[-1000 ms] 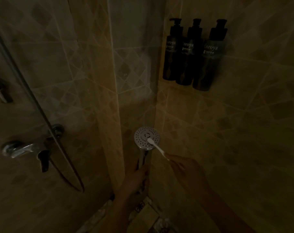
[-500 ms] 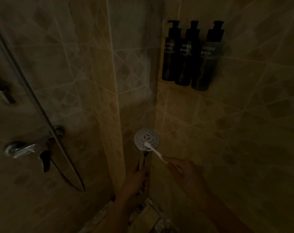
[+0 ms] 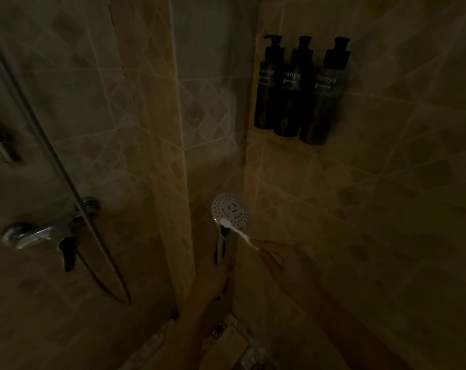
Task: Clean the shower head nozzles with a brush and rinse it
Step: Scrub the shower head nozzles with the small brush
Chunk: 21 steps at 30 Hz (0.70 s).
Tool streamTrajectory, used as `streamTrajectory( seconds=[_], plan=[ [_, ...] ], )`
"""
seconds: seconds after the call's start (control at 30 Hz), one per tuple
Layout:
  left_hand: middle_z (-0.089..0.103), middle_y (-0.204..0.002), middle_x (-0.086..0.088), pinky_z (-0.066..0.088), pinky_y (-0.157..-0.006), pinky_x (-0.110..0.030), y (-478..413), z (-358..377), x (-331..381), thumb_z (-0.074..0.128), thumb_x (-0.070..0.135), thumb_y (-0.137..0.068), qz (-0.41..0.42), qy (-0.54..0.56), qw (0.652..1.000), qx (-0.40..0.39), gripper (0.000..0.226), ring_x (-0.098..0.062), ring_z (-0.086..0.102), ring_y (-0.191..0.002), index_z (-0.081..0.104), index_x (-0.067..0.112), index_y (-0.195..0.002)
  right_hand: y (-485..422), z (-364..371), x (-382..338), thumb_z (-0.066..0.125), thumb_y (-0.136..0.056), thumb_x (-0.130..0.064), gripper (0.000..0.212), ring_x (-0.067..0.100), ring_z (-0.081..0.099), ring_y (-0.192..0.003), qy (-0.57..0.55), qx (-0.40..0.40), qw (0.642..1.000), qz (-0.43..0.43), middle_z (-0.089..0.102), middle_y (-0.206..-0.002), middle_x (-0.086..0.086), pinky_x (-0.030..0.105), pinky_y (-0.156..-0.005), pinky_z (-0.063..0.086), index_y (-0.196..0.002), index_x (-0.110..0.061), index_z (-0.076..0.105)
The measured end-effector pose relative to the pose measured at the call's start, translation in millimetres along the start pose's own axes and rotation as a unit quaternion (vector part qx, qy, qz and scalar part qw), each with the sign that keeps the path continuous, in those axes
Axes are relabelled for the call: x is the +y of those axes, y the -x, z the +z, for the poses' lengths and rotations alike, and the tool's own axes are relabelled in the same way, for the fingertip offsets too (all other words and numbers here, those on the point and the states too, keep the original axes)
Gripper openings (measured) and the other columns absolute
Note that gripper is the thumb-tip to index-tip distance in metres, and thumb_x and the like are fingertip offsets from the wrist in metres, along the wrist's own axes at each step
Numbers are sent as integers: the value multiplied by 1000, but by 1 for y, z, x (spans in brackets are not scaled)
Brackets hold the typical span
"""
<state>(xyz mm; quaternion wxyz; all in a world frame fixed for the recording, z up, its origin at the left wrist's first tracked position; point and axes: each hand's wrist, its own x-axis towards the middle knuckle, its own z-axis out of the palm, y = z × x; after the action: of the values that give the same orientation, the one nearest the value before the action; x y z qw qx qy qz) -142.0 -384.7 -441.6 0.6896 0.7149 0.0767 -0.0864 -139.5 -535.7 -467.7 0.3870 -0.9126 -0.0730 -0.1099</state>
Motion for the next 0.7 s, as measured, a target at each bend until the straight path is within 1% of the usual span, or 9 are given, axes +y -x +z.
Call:
streamTrajectory(
  seconds=[0.1, 0.17, 0.2, 0.27, 0.33, 0.4, 0.47, 0.57, 0.7],
  plan=[
    [57, -122, -26, 49, -88, -51, -3, 0, -4, 42, 24, -98, 2, -30, 1000, 2, 38, -43, 55, -109, 41, 18, -136, -6, -3, 1, 52, -94, -32, 26, -5, 55, -93, 22, 10, 1000, -18, 56, -104, -17, 10, -90, 45, -120, -34, 51],
    [53, -128, -29, 45, -95, -52, -6, 1, -6, 44, 26, -97, -3, -18, 1000, 4, 45, -47, 51, -116, 35, 23, -140, -4, 2, -3, 35, -89, -63, 44, 2, 53, -97, 29, -8, 999, -22, 53, -108, -14, 16, -93, 42, -120, -33, 44],
    [51, -129, -31, 42, -98, -54, -6, 1, -7, 45, 26, -96, -5, -16, 1000, 4, 46, -49, 49, -118, 34, 23, -141, -5, 2, -4, 32, -87, -68, 48, 3, 54, -99, 39, -17, 999, -27, 55, -113, -12, 17, -95, 42, -120, -35, 45],
    [51, -129, -30, 42, -97, -55, -8, 0, -9, 46, 25, -96, -2, -24, 1000, 0, 45, -50, 49, -117, 37, 24, -139, -12, -4, -2, 46, -94, -43, 31, 5, 61, -100, 47, -10, 999, -24, 65, -117, -8, 24, -95, 48, -124, -37, 51],
    [56, -123, -26, 50, -83, -48, -5, -1, -9, 46, 27, -96, -1, -28, 1000, -1, 36, -44, 60, -98, 45, 23, -132, -18, -10, 1, 50, -95, -27, 32, 7, 63, -100, 39, 25, 999, -10, 68, -116, -6, 27, -93, 50, -125, -35, 56],
    [60, -112, -25, 50, -64, -37, -3, -2, -9, 46, 28, -96, 5, -35, 999, -1, 23, -29, 59, -73, 54, 23, -116, -15, -6, -3, 49, -95, -30, 32, 11, 65, -99, 50, 4, 999, -16, 69, -112, -5, 33, -92, 52, -125, -40, 53],
    [62, -109, -22, 53, -64, -44, -2, -2, -9, 45, 26, -96, 10, -28, 1000, -4, 29, -42, 62, -86, 49, 23, -125, -12, -2, -5, 49, -95, -33, 30, 11, 67, -89, 56, -6, 998, -40, 72, -103, -5, 36, -84, 56, -122, -47, 48],
    [63, -109, -16, 57, -69, -42, -2, -2, -9, 45, 22, -96, 32, -19, 999, -4, 37, -46, 55, -99, 42, 31, -132, -24, -14, -2, 52, -95, -26, 30, 2, 63, -92, 19, 40, 999, -16, 68, -109, -11, 21, -85, 53, -120, -42, 53],
    [64, -82, -3, 50, -55, -38, -8, -6, -15, 40, 38, -96, 68, -30, 997, 16, 28, -15, 62, -67, 54, 32, -120, -20, -15, -9, 51, -95, -29, 31, 14, 68, -88, 13, -12, 999, -50, 72, -104, -7, 42, -80, 57, -123, -41, 56]
  ],
)
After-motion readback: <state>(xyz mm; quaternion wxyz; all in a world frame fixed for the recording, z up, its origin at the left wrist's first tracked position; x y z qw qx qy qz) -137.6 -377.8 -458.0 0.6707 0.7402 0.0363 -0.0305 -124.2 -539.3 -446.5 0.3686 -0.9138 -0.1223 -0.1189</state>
